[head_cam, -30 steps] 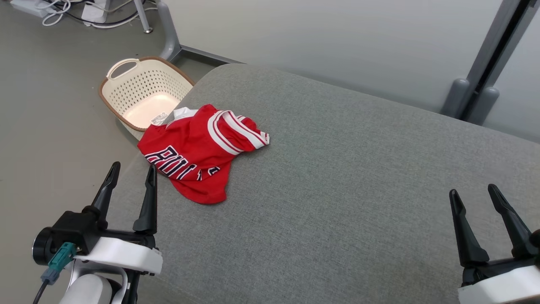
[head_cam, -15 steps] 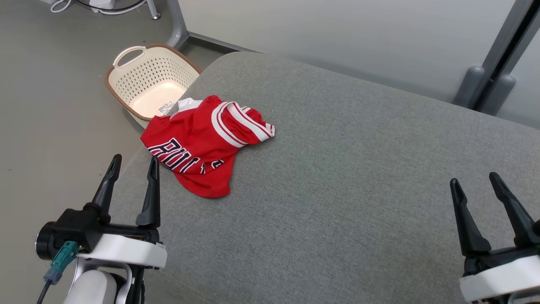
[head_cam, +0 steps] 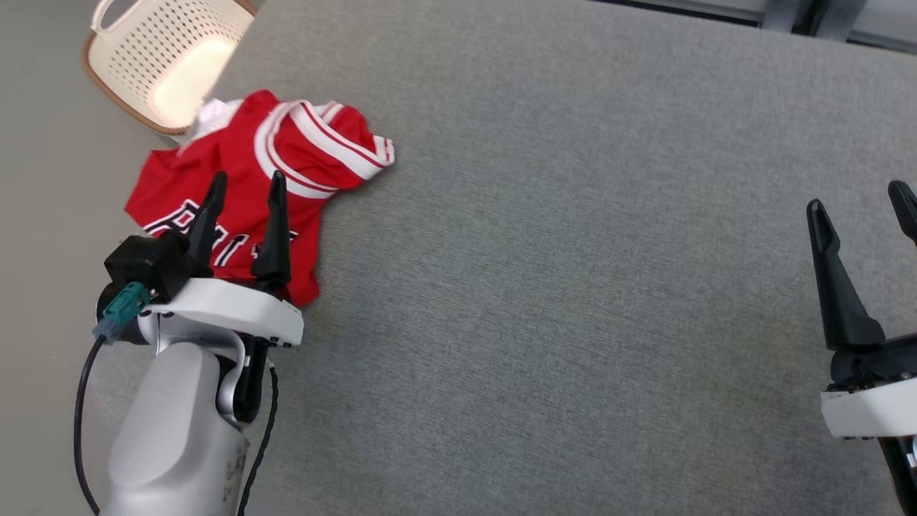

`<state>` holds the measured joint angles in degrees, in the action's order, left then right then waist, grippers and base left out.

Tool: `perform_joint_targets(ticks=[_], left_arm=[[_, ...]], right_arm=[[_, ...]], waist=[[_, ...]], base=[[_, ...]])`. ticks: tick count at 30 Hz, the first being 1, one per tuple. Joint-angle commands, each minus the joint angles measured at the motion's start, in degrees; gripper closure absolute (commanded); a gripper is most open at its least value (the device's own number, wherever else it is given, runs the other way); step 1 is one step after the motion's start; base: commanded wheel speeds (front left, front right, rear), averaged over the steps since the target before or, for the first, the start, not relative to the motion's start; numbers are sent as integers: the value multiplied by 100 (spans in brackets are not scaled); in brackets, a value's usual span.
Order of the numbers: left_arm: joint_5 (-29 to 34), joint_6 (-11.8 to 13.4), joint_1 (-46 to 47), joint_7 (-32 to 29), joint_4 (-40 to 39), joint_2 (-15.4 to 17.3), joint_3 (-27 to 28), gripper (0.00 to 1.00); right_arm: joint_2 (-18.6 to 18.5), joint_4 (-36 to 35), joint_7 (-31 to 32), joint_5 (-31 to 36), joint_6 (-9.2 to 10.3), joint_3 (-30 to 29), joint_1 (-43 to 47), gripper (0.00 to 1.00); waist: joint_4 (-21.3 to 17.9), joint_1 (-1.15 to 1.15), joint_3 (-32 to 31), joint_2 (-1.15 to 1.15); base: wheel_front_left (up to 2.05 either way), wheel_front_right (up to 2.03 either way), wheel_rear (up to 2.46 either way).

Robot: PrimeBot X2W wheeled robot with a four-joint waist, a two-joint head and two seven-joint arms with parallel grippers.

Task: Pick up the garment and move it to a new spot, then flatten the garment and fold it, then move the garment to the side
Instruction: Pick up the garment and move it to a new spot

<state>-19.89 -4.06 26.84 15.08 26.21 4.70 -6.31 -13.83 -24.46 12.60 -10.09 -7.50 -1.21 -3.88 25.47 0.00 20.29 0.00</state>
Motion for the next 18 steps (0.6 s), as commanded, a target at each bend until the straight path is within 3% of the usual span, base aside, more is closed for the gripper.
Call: perform_joint_targets(ticks=[1, 13, 14, 15, 18], left_arm=[[-58, -59, 242, 9, 305, -2, 80, 0], [-353, -269, 1520, -56, 3662, 82, 369, 0], [-357, -279, 1567, -61, 3742, 95, 379, 29], [-352, -289, 1605, -61, 3725, 116, 400, 100], [-309, -300, 1582, -56, 3579, 148, 457, 100]], right_arm=[[-37, -46, 24, -5, 2, 25, -118, 0], [-93, 78, -156, -83, 2, 50, -451, 0], [-93, 97, -175, -88, 2, 44, -457, 0], [-92, 124, -210, -91, 2, 34, -456, 0], [-61, 181, -259, -84, 2, 25, -446, 0]], waist=[[-435, 0, 578, 0], [-937, 0, 1099, 0], [-951, 0, 1096, 0], [-961, 0, 1086, 0], [-968, 0, 1027, 0]], base=[[0, 0, 0], [0, 0, 0], [0, 0, 0], [0, 0, 0], [0, 0, 0]])
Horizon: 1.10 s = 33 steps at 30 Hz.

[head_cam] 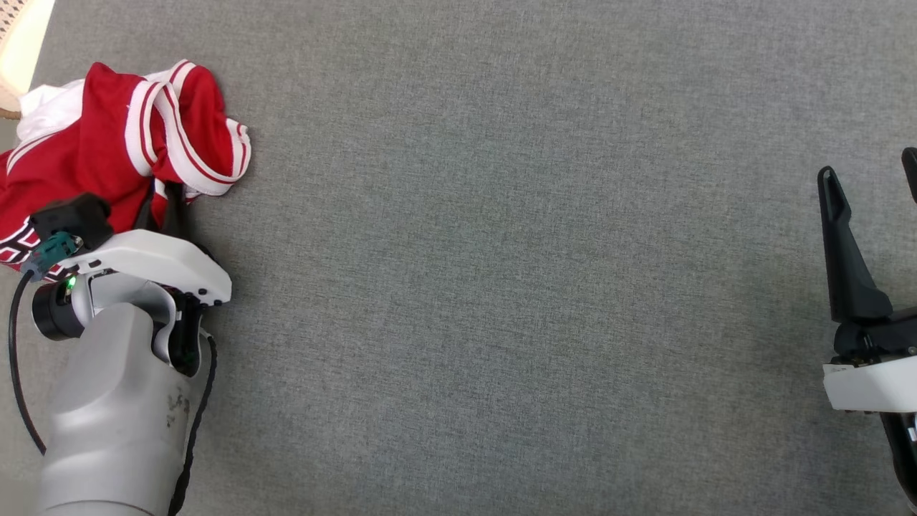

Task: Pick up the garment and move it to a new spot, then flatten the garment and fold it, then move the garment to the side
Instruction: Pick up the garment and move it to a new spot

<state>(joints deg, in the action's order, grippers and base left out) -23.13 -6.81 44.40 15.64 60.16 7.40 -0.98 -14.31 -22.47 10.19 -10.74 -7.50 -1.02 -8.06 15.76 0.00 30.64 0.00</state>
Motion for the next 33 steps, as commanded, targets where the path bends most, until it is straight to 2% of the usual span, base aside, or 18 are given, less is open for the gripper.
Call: perform_joint_targets(ticks=[1, 7, 11, 17, 24, 33], left_arm=[[53, -18, -215, -92, 68, -105, -36, 100], [359, 140, -590, -47, -1075, -12, 348, 100], [659, 280, -1053, -46, -1871, -108, 529, 100], [996, 281, -1877, -47, -2931, -242, 504, 100], [1122, 243, -2775, -118, -3954, -365, 77, 100], [1038, 99, -3188, -871, -4992, -419, -890, 100]], right_arm=[[1, 19, -51, -16, 2, 1, -13, 0], [80, 191, -227, -20, 2, 72, 36, 0], [159, 363, -352, -38, 2, 109, 120, 0], [323, 582, -486, -97, 2, 183, 386, 0], [506, 723, -551, -182, 2, 225, 729, 0], [708, 750, -646, -243, 1, 226, 898, 0]], waist=[[1, 0, -64, 0], [-39, 0, -466, 0], [-109, 0, -907, 0], [-303, 0, -1576, 0], [-709, 0, -2120, 0], [-1638, 0, -2153, 0]], base=[[0, 0, 0], [0, 0, 0], [0, 0, 0], [0, 0, 0], [0, 0, 0], [0, 0, 0]])
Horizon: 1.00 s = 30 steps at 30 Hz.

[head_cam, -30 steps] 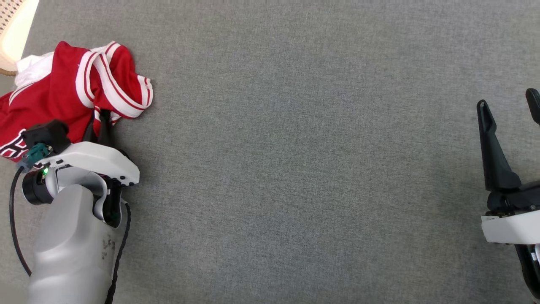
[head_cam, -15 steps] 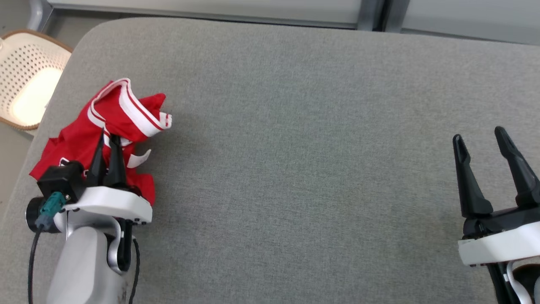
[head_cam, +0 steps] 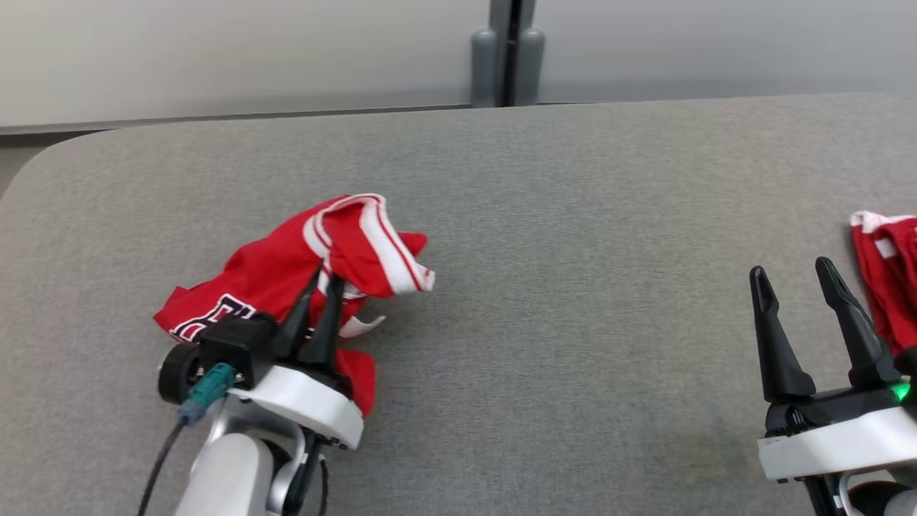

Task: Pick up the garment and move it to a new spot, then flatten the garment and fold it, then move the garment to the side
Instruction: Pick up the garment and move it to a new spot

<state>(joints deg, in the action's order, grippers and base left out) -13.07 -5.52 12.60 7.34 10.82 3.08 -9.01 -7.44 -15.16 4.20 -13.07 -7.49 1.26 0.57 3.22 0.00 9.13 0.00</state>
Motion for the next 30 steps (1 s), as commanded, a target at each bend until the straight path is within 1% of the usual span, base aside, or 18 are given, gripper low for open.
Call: perform_joint_targets(ticks=[1, 2, 3, 9, 10, 13, 14, 15, 16, 20, 24, 27, 30], left_arm=[[35, -55, 17, -130, -93, 10, -213, 100], [48, -98, 97, -266, -121, 9, -535, 100], [65, -114, 140, -325, -128, 9, -682, 100], [200, -197, 474, -621, 117, 11, -1846, 100], [200, -197, 474, -621, 117, 11, -1846, 100], [133, -194, 622, -654, 370, 22, -2240, 100], [86, -195, 659, -605, 452, 21, -2295, 96], [85, -194, 702, -546, 532, 27, -2312, 44], [86, -193, 736, -466, 591, 36, -2317, 0], [22, -195, 804, -187, 713, 81, -2396, 0], [-48, -149, 779, 133, 548, 121, -2296, 0], [-134, -30, 663, 349, 294, 165, -2122, 0], [-248, 148, 556, 505, 37, 251, -1849, 0]], right_arm=[[40, 28, -74, -25, 0, 16, 25, 0], [93, 59, -119, -53, 0, 8, 12, 0], [120, 68, -148, -63, 0, 41, 0, 0], [251, 228, -357, -163, 0, 15, -42, 0], [251, 228, -357, -163, 0, 15, -42, 0], [307, 322, -461, -177, 0, 57, -86, 0], [318, 366, -493, -187, 0, 84, -95, 0], [328, 398, -521, -194, 0, 106, -102, 0], [335, 429, -551, -189, 0, 121, -111, 0], [353, 508, -591, -144, 0, 149, -125, 0], [280, 524, -565, -118, 0, 135, -140, 0], [214, 482, -513, -86, 0, 125, -94, 0], [155, 433, -446, -66, 0, 74, -76, 0]], waist=[[-525, 0, 34, 0], [-778, 0, 103, 0], [-919, 0, 162, 0], [-1561, 0, 504, 0], [-1561, 0, 504, 0], [-1800, 0, 642, 0], [-1860, 0, 671, 0], [-1909, 0, 694, 0], [-1948, 0, 712, 0], [-1959, 0, 674, 0], [-1790, 0, 499, 0], [-1603, 0, 338, 0], [-1377, 0, 212, 0]], base=[[0, 0, 0], [0, 0, 0], [0, 0, 0], [0, 0, 0], [0, 0, 0], [0, 0, 0], [0, 0, 0], [0, 0, 0], [0, 0, 0], [0, 0, 0], [0, 0, 0], [0, 0, 0], [0, 0, 0]])
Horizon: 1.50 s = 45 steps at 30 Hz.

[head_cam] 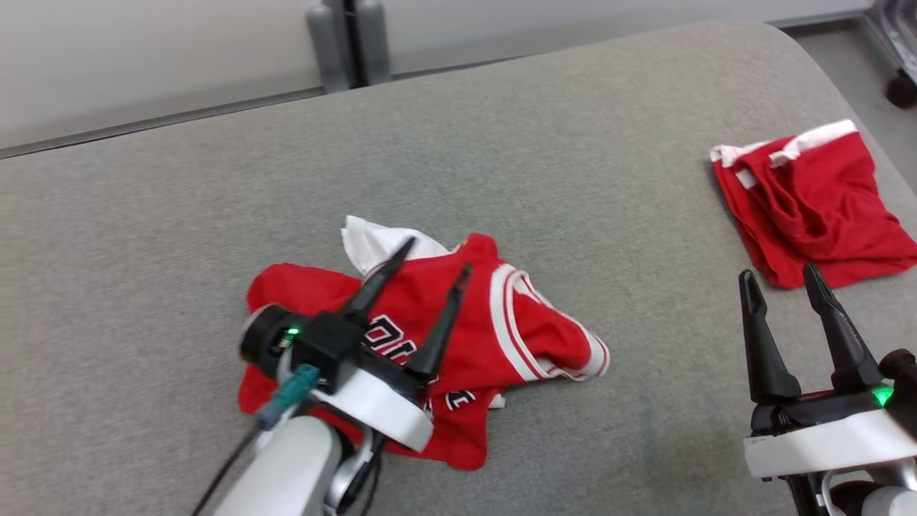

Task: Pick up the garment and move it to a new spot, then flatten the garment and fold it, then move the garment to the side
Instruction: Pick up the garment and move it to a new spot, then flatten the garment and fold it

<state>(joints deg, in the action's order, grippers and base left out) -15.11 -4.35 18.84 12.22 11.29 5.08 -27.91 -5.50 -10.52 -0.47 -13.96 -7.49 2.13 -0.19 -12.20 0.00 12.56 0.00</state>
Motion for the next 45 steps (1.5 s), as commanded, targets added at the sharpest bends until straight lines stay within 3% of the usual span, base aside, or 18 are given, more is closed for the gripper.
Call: perform_joint_targets(ticks=[1, 9, 13, 17, 33, 45], left_arm=[[-63, 101, -102, 62, -57, 101, 159, 0], [-358, 663, -519, 258, -223, 479, 1200, 0], [-504, 744, -817, 285, -223, 678, 1625, 0], [-695, 616, -1145, 293, -246, 832, 1840, 0], [-776, 835, -2069, -189, -891, 949, 1745, 0], [-790, 968, -2287, -333, -1126, 997, 1718, 0]], right_arm=[[-51, -52, 40, 30, 0, -24, 13, 0], [-127, -186, 288, 146, 0, -120, 198, 0], [-128, -259, 397, 161, 0, -146, 310, 0], [-122, -278, 463, 156, 0, -189, 433, 0], [-177, -208, 646, 129, 0, -228, 952, 0], [-188, -269, 729, 108, 0, -262, 998, 0]], waist=[[240, 0, -176, 0], [846, 0, -532, 0], [1085, 0, -671, 0], [1247, 0, -810, 0], [1338, 0, -1381, 0], [1348, 0, -1397, 0]], base=[[0, 0, 0], [0, 0, 0], [0, 0, 0], [0, 0, 0], [0, 0, 0], [0, 0, 0]])
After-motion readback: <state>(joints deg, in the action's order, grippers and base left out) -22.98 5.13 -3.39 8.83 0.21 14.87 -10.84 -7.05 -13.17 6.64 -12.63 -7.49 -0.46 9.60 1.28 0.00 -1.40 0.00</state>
